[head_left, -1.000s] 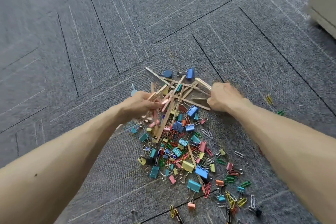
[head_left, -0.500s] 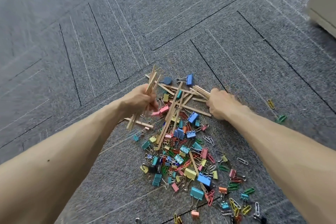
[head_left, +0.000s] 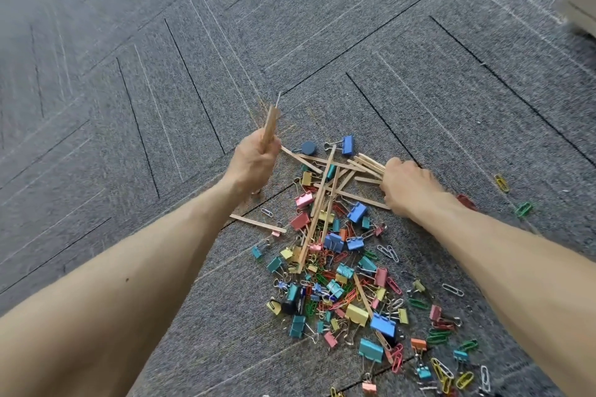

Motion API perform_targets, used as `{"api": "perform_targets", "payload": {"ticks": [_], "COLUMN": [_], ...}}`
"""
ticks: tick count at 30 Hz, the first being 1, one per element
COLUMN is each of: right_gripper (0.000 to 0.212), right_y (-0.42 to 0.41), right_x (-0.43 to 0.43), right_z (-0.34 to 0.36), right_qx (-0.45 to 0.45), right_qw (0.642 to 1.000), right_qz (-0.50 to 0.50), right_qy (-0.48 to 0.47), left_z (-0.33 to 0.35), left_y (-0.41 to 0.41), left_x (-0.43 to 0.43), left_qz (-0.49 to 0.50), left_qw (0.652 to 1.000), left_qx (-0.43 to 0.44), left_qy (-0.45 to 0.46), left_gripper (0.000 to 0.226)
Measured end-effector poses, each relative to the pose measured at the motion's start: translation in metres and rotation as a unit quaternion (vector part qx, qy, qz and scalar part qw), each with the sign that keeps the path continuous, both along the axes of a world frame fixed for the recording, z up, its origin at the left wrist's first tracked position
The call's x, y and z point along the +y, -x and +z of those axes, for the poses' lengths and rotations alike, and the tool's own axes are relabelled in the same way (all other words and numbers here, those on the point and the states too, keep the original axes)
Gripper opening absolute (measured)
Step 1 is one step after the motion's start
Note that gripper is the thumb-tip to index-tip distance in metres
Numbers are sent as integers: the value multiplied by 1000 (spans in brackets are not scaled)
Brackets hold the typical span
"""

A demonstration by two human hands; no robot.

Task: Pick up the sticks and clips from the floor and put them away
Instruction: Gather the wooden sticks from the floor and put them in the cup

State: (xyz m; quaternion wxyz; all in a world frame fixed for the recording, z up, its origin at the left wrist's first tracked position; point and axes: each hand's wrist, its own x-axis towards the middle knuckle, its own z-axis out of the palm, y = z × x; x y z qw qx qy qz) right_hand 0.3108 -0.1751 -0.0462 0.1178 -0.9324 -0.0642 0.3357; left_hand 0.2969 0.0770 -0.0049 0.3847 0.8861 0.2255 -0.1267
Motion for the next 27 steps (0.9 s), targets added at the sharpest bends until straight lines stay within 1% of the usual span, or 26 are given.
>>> {"api": "perform_targets", "payload": {"ticks": [1, 2, 3, 4, 6, 8, 9, 11, 13, 16, 20, 23, 27], "right_gripper": [24, 24, 25, 25, 23, 22, 22, 22, 21, 21, 20, 18, 15], "right_y": [0, 0, 1, 1, 2, 3, 3, 4, 4, 4, 4, 3, 3], "right_x": [0, 0, 0, 1, 2, 2, 2, 1, 1, 1, 2, 2, 2], "right_z": [-1, -2, -3, -4, -6, -6, -6, -6, -6, -6, -4, -4, -6], "right_qx": [-6, -12, -16, -20, -24, -24, -25, -27, -28, -29, -26, -23, -26], "right_qw": [1000, 1000, 1000, 1000, 1000, 1000, 1000, 1000, 1000, 1000, 1000, 1000, 999], "right_qz": [0, -3, -6, -9, -11, -11, -10, -10, -10, -11, -13, -14, -21], "right_qy": [0, 1, 1, 1, -2, -4, -4, -3, -3, -1, 6, 13, 15], "left_z": [-5, -9, -16, -21, -29, -34, -36, -37, -33, -27, -24, -20, -13], "left_y": [-4, -9, -12, -14, -18, -19, -18, -16, -12, -8, -4, -9, -23], "left_x": [1, 0, -1, -3, -9, -11, -10, -6, 0, 12, 25, 25, 11], "left_qz": [-36, -71, -103, -131, -176, -198, -201, -205, -203, -204, -183, -169, -218], "left_qw": [998, 991, 984, 977, 963, 951, 948, 940, 941, 948, 964, 969, 958], "left_qx": [0, 8, 23, 39, 40, 36, 39, 46, 56, 64, 80, 55, 12], "left_qy": [-58, -110, -144, -162, -199, -233, -246, -270, -266, -233, -176, -173, -186], "left_gripper": [4, 13, 26, 29, 16, 5, 6, 17, 22, 27, 26, 29, 34]}}
